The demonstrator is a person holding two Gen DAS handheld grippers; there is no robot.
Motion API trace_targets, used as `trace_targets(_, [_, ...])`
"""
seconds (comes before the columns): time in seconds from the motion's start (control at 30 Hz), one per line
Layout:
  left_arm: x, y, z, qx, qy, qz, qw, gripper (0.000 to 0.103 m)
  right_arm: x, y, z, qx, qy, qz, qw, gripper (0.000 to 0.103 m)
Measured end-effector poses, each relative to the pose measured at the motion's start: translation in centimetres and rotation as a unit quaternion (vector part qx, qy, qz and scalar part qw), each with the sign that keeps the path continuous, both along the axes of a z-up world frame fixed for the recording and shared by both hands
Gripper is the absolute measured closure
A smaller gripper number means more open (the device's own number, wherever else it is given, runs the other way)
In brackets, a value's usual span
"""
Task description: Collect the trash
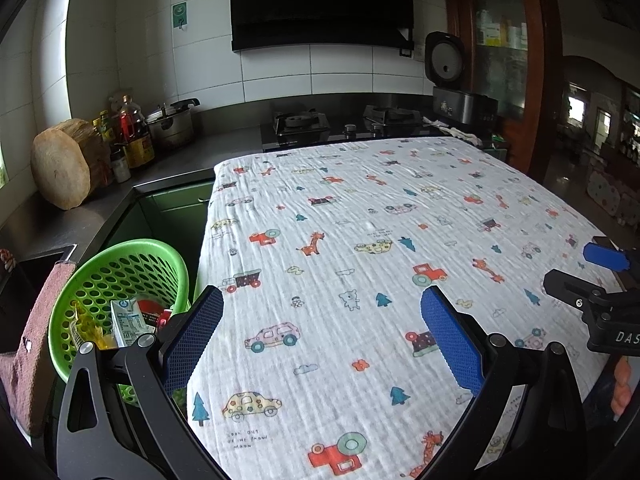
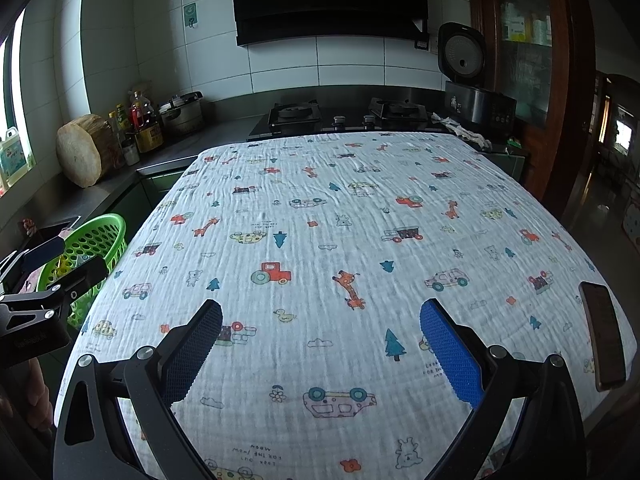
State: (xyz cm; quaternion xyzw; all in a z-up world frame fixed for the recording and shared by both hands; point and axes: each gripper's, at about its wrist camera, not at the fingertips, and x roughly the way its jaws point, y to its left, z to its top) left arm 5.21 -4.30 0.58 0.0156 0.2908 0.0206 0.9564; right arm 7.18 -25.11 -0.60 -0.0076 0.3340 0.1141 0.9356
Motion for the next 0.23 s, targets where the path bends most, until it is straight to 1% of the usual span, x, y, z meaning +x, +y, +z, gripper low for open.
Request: trace_targets(0.23, [0.0, -0.03, -0.12, -0.004, 0.002, -0.006, 1.0, 0.005, -0.06, -0.03, 0.04, 0.0, 0.0, 0.0, 1.0, 0.007])
